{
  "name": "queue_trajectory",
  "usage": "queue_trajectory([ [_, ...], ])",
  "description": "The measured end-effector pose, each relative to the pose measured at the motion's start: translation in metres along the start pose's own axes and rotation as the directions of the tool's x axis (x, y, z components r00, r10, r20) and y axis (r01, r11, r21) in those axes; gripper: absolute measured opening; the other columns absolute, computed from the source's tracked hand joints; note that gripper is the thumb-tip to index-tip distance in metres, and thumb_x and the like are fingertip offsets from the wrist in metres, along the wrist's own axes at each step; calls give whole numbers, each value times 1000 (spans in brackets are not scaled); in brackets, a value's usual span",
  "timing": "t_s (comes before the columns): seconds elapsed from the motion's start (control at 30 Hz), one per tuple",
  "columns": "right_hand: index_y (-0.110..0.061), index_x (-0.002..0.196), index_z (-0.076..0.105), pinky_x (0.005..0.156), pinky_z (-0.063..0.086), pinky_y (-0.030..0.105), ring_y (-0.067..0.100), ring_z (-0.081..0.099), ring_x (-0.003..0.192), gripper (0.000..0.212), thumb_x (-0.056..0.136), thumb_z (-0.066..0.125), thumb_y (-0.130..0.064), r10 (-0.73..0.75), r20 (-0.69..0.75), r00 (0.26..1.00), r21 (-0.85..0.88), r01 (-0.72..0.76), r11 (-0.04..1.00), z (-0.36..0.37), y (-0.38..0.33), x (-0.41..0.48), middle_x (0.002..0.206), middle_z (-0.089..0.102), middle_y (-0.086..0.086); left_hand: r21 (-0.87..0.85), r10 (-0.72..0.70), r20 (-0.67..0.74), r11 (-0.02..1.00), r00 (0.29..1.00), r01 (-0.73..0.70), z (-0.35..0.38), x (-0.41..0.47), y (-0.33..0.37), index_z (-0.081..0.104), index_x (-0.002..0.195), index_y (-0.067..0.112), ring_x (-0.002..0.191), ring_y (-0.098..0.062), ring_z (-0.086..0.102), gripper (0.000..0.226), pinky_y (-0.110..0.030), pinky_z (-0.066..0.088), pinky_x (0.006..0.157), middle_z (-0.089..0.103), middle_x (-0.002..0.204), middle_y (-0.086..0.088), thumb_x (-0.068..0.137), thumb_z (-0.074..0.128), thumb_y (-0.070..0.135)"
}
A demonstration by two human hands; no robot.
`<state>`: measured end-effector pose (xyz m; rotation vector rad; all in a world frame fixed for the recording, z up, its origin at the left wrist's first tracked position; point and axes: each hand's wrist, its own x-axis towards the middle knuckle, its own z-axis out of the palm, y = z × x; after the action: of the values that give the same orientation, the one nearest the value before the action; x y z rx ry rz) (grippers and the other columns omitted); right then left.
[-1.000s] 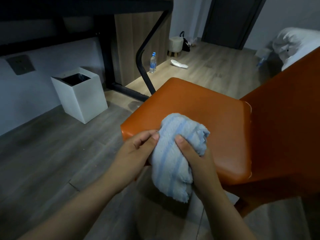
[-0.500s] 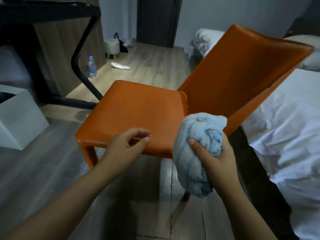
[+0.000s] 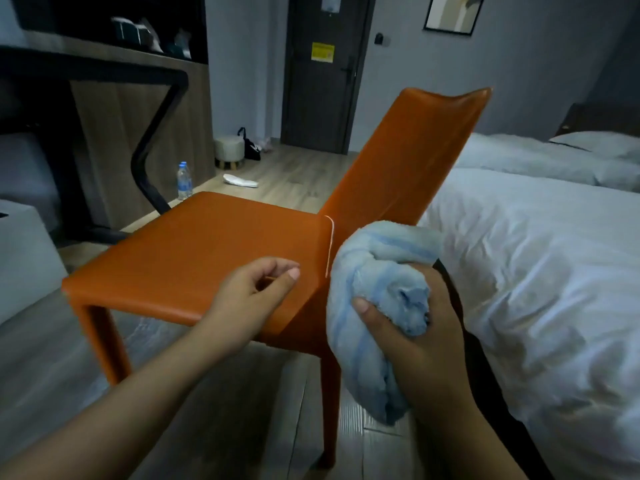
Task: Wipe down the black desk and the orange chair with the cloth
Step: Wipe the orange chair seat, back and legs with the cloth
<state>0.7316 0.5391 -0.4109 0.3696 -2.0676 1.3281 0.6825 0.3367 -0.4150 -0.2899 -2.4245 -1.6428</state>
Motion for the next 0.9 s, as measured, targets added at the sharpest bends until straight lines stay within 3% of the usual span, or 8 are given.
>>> queue_trajectory([
  [0.17, -33, 112, 53, 94, 44, 14, 5, 59, 110, 41, 77, 69, -49, -113, -44, 993, 64, 116, 991, -26, 29, 3, 113, 60, -10, -2, 38, -80, 999, 996, -39, 40, 7, -5, 68, 105, 27, 92, -1, 63, 17, -31, 54, 86, 69, 98, 13, 91, 60, 29],
  [0.3, -30, 111, 50, 93, 41, 11, 3, 57, 107, 39, 80, 67, -48, -193, -134, 972, -8, 194, 981, -56, 34, 26, 110, 58, -6, 10, 37, -89, 999, 995, -36, 62, 12, 2, 69, 103, 26, 90, -9, 65, 16, -28, 52, 79, 70, 94, 8, 90, 60, 32],
  [0.43, -24, 117, 48, 96, 45, 22, 10, 56, 109, 40, 87, 62, -47, -224, -208, 952, -21, 224, 974, -77, 31, 59, 115, 56, 4, -54, -5, -121, 999, 993, -2, 67, 15, 0, 73, 86, 24, 77, -12, 66, 18, -27, 51, 72, 71, 79, 4, 92, 58, 31],
  [0.53, -9, 135, 42, 104, 43, 27, 16, 51, 123, 55, 93, 57, -42, -242, -255, 936, -36, 241, 970, -83, 23, 88, 132, 50, 8, -96, -38, -108, 995, 993, 27, 65, 17, -2, 75, 83, 19, 75, -22, 67, 22, -41, 54, 76, 71, 75, -4, 90, 59, 31],
  [0.67, -11, 152, 21, 109, 33, 18, 16, 35, 139, 70, 96, 56, -35, -265, -280, 923, -98, 247, 964, -78, 9, 123, 152, 31, 11, -103, -34, -87, 994, 996, 25, 63, 22, 1, 74, 77, 9, 79, -42, 64, 27, -55, 52, 83, 66, 79, -26, 91, 60, 27],
  [0.73, -15, 152, 24, 111, 34, 29, 20, 36, 137, 69, 95, 56, -39, -282, -281, 917, -161, 245, 956, -69, 2, 131, 151, 32, 11, -106, -47, -71, 994, 996, 40, 62, 22, 2, 74, 75, 11, 79, -47, 61, 28, -55, 51, 82, 64, 78, -29, 92, 59, 28],
  [0.8, -19, 148, 34, 104, 34, 27, 22, 44, 128, 65, 92, 57, -42, -305, -303, 903, -238, 238, 942, -57, -2, 133, 144, 43, 9, -116, -56, -68, 992, 996, 47, 62, 22, 2, 73, 68, 17, 68, -39, 58, 30, -54, 51, 79, 62, 69, -22, 91, 60, 29],
  [0.9, -15, 137, 50, 95, 38, 28, 28, 51, 115, 57, 88, 60, -41, -307, -375, 875, -281, 208, 937, -42, -5, 128, 131, 55, 11, -158, -79, -70, 985, 994, 67, 63, 21, 0, 75, 79, 15, 74, -31, 64, 24, -47, 54, 80, 69, 76, -15, 90, 60, 31],
])
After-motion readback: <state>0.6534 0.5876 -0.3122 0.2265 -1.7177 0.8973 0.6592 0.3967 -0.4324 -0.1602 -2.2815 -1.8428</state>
